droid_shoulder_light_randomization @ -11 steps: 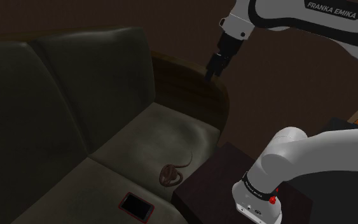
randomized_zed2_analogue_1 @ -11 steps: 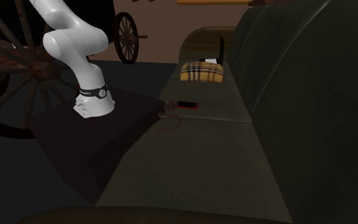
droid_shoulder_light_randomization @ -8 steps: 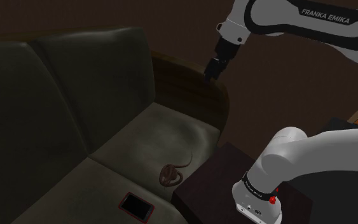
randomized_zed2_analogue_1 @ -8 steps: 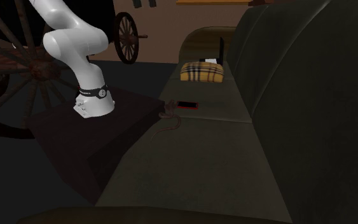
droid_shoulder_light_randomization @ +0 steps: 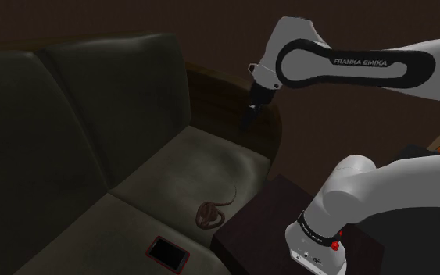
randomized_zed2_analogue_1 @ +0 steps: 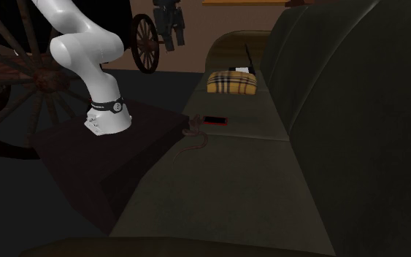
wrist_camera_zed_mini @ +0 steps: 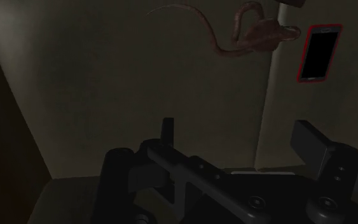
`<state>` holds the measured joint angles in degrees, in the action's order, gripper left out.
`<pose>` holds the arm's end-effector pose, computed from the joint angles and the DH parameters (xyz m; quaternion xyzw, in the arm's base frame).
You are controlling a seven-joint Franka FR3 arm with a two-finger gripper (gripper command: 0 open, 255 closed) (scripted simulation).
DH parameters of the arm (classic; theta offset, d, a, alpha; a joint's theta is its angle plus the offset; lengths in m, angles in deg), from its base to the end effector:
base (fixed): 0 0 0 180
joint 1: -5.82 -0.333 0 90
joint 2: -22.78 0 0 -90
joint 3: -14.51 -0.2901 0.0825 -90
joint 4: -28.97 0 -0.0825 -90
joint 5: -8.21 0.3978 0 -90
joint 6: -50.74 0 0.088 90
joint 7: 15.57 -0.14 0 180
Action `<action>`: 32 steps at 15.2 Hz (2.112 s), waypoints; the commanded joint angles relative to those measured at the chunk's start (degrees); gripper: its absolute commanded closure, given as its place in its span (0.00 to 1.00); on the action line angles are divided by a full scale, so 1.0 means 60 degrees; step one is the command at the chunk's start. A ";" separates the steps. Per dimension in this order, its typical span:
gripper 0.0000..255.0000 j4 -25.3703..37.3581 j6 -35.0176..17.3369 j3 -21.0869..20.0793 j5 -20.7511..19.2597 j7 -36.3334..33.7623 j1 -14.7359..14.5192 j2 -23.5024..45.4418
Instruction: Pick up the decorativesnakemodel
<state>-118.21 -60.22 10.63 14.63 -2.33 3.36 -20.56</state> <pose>0.3687 0.0511 0.4571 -0.9870 -0.1454 -0.0637 0.0259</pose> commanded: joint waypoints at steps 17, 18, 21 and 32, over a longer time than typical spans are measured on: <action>0.00 -0.2723 -0.6575 -0.0398 0.0032 0.2107 -0.0961 0.4526; 0.00 -0.2751 -0.6992 -0.0422 0.0004 0.2210 -0.0987 0.4952; 0.00 -0.2743 -0.8234 -0.0499 -0.0182 0.2454 -0.1021 0.6316; 0.00 -0.1996 -1.1374 0.0381 -0.1892 0.2045 -0.1775 1.0461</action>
<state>-130.31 -127.38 12.55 3.46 10.26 -6.61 40.93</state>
